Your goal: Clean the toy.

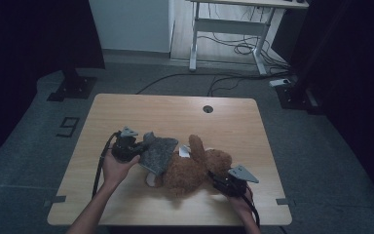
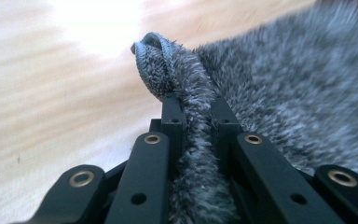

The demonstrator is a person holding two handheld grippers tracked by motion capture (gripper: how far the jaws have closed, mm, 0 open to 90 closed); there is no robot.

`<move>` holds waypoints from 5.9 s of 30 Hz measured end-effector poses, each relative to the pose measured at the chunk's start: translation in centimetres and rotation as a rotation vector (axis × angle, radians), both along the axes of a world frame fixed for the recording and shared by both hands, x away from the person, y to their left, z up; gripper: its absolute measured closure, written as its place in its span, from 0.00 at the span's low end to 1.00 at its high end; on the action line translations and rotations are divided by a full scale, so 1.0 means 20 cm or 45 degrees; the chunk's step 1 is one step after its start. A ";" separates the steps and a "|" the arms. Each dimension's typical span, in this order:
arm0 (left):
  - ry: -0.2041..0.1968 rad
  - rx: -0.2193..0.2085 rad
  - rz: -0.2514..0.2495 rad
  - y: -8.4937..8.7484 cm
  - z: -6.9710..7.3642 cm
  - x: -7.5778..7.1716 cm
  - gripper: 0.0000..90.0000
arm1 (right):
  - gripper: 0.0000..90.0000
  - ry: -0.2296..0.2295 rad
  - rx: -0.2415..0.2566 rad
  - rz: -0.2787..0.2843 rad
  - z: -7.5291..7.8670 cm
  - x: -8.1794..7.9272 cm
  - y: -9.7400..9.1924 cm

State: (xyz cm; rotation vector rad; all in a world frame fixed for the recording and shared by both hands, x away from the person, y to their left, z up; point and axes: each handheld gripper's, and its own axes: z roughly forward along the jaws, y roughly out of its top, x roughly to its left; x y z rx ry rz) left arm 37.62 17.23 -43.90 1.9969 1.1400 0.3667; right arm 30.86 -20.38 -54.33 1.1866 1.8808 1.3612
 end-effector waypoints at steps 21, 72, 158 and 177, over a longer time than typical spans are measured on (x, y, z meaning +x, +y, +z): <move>-0.049 -0.259 -0.465 -0.74 0.33 0.01 0.88 | 0.39 -0.012 -0.002 -0.012 0.00 0.00 0.00; 0.100 -0.205 -0.274 -0.38 -0.14 -0.07 0.87 | 0.40 -0.031 -0.106 -0.120 0.00 0.07 0.08; 0.002 0.004 -0.327 -0.78 -0.03 -0.01 0.87 | 0.27 0.012 -0.073 0.003 0.00 -0.07 -0.13; 0.079 -0.068 -0.190 -0.20 -0.18 -0.11 0.87 | 0.25 0.039 -0.100 0.017 0.01 -0.12 -0.15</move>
